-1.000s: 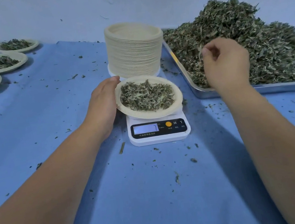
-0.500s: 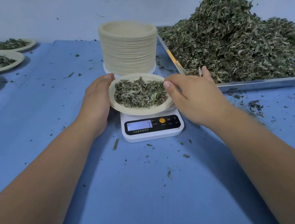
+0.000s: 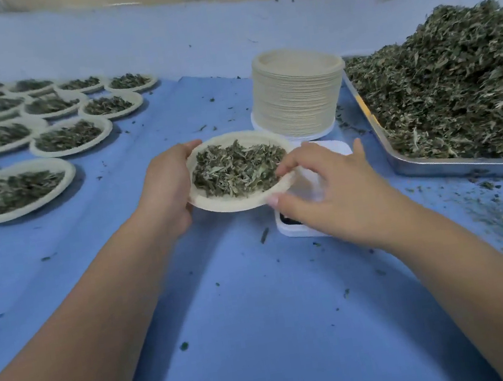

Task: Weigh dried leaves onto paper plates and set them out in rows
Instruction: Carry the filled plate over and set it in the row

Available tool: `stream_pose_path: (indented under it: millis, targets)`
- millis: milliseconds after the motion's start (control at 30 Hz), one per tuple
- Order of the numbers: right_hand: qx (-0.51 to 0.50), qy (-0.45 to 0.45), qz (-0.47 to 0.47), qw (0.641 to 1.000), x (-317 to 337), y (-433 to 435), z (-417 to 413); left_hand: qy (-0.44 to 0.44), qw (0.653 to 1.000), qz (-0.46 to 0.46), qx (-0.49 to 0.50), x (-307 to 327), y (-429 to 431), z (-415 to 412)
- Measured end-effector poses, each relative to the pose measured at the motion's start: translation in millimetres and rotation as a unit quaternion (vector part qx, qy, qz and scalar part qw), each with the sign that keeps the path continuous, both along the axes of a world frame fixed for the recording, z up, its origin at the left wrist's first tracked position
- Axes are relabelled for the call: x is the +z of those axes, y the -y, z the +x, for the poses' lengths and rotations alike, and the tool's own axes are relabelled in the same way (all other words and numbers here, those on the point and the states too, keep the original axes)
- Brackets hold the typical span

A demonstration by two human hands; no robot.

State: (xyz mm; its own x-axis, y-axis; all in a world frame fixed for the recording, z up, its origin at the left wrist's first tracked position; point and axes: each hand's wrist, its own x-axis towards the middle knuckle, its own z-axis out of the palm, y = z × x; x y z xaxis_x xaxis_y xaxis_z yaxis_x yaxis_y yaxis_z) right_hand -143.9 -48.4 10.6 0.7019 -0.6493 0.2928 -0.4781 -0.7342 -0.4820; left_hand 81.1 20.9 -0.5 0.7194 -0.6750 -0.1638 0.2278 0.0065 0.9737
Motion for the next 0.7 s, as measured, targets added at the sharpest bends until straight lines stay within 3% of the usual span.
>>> stream_pose_path:
  millis: [133,300,433,700]
  targets:
    - [0.095,-0.032,-0.052,0.994,-1,-26,38,0.011,0.996,0.013,0.083,10,-57,24]
    - [0.166,-0.038,-0.016,0.985,-9,-69,95,0.027,0.984,0.036,0.172,18,-132,53]
    - [0.215,-0.047,0.020,0.975,-15,-104,144,0.113,0.949,0.077,0.285,11,-185,76]
    - [0.255,-0.050,0.000,0.966,-25,-156,221,0.213,0.900,0.146,0.351,-10,-254,103]
